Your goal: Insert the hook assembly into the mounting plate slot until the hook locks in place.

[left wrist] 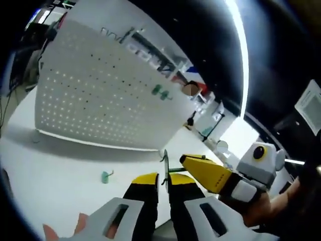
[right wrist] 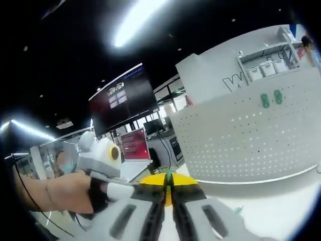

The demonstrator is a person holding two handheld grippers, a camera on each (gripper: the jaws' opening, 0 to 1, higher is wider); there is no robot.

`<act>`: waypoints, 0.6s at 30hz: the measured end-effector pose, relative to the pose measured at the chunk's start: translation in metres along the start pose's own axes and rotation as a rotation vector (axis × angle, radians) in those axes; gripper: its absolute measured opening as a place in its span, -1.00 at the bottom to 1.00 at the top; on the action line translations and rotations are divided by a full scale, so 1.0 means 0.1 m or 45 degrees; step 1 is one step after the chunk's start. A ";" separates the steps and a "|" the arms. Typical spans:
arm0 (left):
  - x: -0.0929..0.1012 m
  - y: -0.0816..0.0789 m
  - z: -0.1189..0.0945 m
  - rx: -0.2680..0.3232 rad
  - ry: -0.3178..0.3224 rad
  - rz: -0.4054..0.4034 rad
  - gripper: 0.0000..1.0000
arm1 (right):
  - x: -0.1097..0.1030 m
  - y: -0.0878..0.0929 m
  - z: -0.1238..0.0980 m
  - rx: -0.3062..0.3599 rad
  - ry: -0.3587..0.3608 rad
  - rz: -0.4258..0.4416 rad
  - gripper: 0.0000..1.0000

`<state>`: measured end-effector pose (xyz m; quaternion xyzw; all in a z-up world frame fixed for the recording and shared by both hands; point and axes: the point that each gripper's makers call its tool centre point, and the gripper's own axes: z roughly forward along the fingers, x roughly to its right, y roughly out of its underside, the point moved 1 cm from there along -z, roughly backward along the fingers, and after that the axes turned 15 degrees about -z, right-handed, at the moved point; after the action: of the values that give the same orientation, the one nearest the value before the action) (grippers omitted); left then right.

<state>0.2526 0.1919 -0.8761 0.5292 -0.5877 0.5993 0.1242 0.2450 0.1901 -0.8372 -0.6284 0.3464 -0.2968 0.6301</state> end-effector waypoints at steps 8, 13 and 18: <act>0.04 0.01 0.00 -0.004 0.006 0.007 -0.93 | -0.01 -0.03 -0.03 0.013 0.002 -0.020 -1.00; 0.05 -0.01 0.00 0.005 0.009 0.007 -0.96 | -0.02 -0.04 -0.03 0.013 -0.006 -0.047 -0.99; 0.04 0.00 0.01 -0.009 -0.010 -0.006 -0.98 | 0.00 -0.04 -0.02 -0.004 -0.013 -0.016 -0.98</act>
<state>0.2515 0.1891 -0.8728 0.5324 -0.5890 0.5949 0.1250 0.2435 0.1886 -0.8333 -0.6330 0.3398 -0.2968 0.6290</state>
